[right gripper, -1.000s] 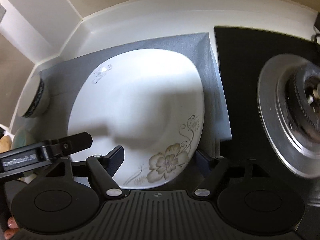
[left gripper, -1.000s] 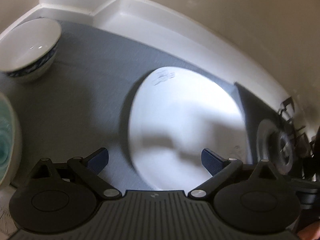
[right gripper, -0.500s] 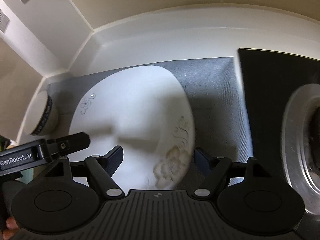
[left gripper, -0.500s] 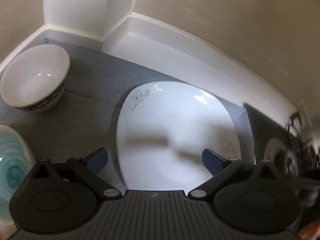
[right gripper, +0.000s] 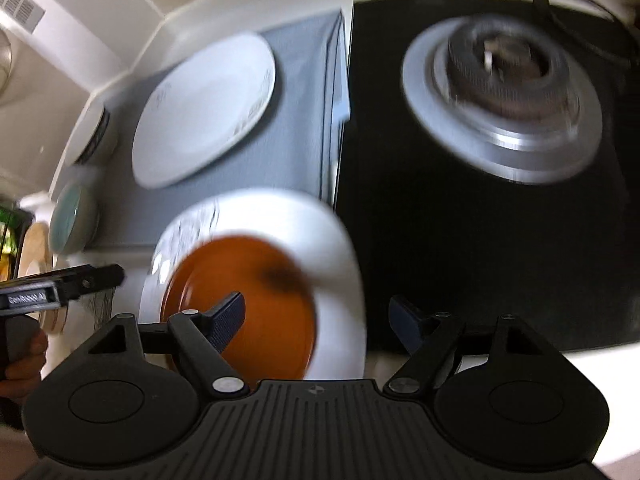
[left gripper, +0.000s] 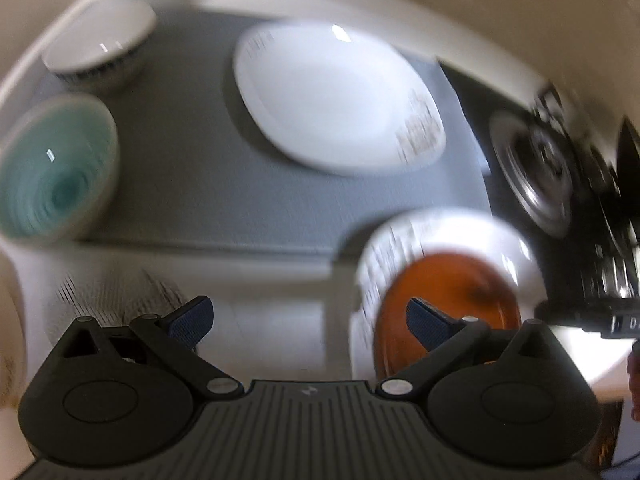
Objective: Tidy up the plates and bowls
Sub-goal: 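Move both grippers to the white floral plate on the grey mat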
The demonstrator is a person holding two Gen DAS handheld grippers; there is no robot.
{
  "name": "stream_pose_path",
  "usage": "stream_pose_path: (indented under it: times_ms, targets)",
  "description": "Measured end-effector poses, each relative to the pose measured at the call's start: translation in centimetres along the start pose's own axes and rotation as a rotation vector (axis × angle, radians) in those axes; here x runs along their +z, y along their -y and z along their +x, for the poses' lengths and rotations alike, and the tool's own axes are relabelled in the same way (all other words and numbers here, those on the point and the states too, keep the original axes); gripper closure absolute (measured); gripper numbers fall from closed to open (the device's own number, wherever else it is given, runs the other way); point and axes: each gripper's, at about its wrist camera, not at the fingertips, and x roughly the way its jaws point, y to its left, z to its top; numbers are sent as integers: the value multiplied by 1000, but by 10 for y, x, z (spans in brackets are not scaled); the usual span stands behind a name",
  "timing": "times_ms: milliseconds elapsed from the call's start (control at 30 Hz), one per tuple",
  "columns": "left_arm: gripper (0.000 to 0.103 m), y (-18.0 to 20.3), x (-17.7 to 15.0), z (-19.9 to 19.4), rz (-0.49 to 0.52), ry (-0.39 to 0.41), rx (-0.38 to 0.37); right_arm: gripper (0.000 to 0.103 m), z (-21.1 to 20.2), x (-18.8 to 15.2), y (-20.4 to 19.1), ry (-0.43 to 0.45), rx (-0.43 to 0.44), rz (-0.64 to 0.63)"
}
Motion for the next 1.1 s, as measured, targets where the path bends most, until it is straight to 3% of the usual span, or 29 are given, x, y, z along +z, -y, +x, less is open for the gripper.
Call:
stream_pose_path:
  times_ms: [100,333,500,633,1100]
  targets:
    - [1,7,-14,9,11,-63,-13,21,4,-11,-9,-18,0,-16]
    - [1,17,-28,15,45,-102,-135,20,8,-14,-33,-44,-52,-55]
    - [1,8,-28,7,0,-43,-144,20,17,-7,-57,-46,-10,-100]
    - [0,0,-24,3,-44,-10,-102,20,34,-2,-74,-72,6,-138]
    - [0,4,-2,5,-127,42,-95,18,38,-15,-77,-61,-11,-108]
